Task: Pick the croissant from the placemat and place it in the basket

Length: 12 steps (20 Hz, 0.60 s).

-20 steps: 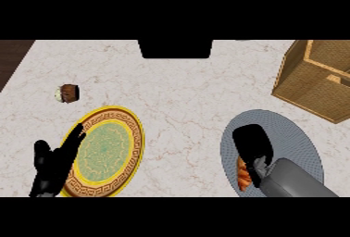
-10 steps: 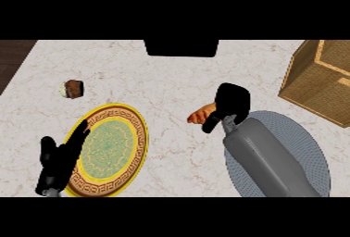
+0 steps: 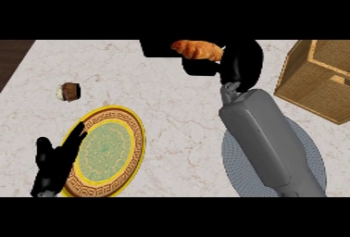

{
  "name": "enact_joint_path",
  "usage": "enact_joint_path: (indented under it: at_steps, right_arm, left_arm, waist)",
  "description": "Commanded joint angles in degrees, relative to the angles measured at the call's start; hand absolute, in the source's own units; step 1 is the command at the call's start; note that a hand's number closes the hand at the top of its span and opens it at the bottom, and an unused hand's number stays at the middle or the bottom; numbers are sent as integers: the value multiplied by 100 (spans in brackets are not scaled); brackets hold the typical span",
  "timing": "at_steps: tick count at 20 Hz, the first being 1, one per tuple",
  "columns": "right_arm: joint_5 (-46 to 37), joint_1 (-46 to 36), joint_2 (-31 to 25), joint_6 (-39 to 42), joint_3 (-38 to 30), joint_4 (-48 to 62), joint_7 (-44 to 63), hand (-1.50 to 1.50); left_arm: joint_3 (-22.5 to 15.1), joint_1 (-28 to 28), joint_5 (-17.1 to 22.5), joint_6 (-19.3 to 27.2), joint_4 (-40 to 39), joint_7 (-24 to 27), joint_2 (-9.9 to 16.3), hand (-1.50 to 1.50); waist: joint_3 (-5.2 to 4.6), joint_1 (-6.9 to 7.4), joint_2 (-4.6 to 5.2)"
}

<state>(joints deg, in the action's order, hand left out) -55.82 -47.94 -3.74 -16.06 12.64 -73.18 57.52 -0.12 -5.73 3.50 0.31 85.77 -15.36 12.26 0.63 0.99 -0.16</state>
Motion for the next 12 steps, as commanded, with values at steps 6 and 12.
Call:
enact_joint_path:
  at_steps: [6,12]
  right_arm:
    - [-709,-1273,-475,19,-1199,-128,914,150]
    - [-647,-1671,-1061,447,-1851,-78,698,150]
  left_arm:
    - [-39,-136,-87,120,-371,-240,-152,0]
    - [34,-33,-62,26,-403,-268,-86,0]
  waist:
    - [-69,-116,8]
    - [-66,-127,11]
